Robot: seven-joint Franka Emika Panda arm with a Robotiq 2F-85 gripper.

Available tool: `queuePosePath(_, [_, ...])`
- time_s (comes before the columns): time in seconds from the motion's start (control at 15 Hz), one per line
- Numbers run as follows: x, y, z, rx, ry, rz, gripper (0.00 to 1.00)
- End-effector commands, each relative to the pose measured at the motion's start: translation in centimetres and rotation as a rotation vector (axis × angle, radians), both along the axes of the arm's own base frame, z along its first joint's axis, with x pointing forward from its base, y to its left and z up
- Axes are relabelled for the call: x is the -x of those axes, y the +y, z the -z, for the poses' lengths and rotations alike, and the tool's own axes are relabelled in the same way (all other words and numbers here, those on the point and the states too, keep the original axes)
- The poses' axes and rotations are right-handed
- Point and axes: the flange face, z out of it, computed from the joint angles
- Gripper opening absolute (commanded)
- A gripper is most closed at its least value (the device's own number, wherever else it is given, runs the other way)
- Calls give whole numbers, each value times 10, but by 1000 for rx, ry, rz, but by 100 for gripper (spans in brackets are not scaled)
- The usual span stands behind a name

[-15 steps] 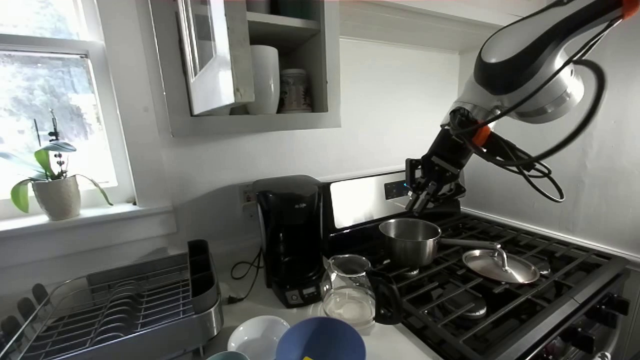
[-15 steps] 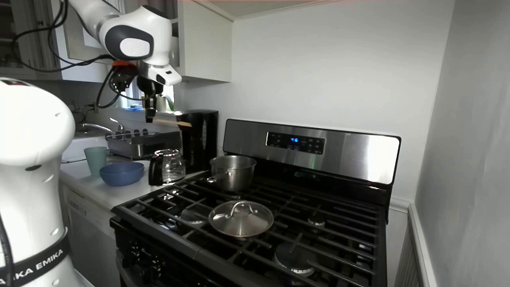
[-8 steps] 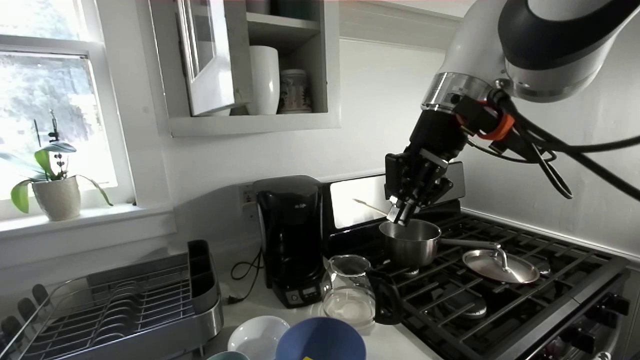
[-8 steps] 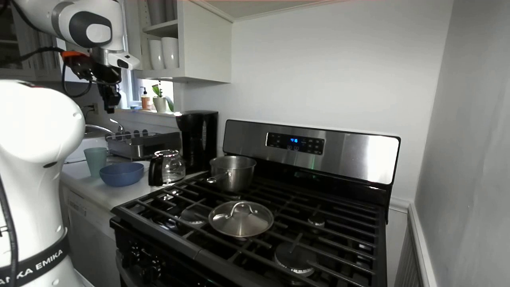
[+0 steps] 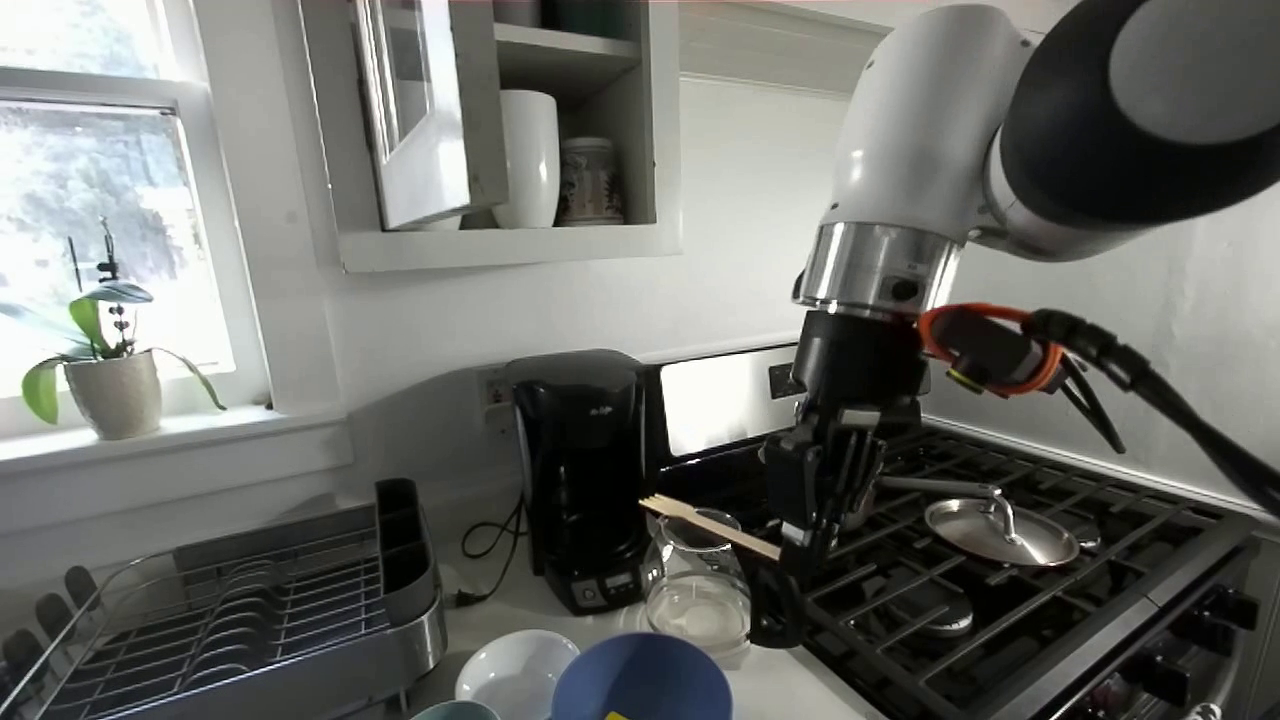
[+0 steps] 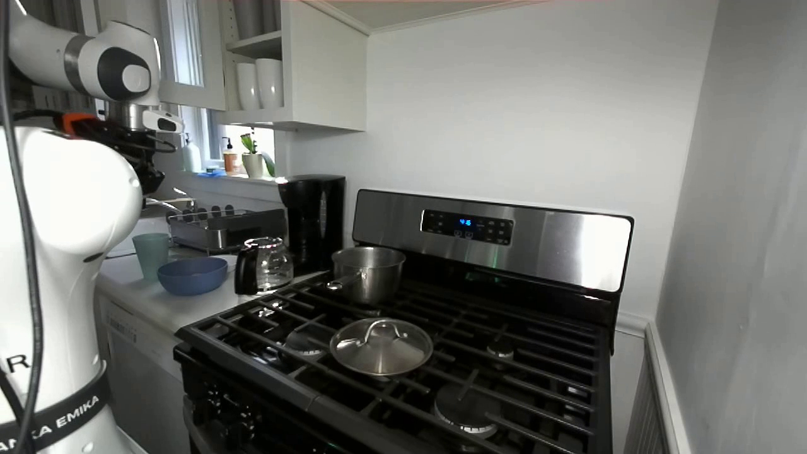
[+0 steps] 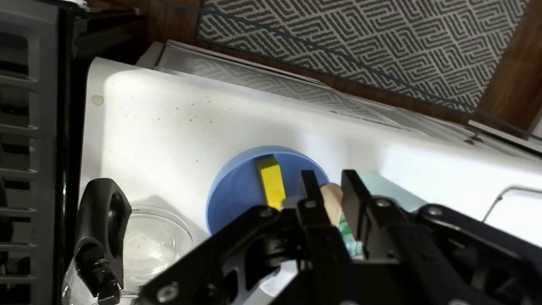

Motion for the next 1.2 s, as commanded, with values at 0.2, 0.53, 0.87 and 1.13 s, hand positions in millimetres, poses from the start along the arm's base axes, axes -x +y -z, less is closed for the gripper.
queuePosePath(0.2, [-29, 27, 66, 132, -15, -105, 5])
queuePosePath(0.53, [-30, 23, 79, 134, 4, -117, 19])
queuePosePath(0.87, [-32, 25, 77, 129, 1, -120, 5])
queuePosePath(1.13, [-56, 29, 106, 160, -24, -149, 5])
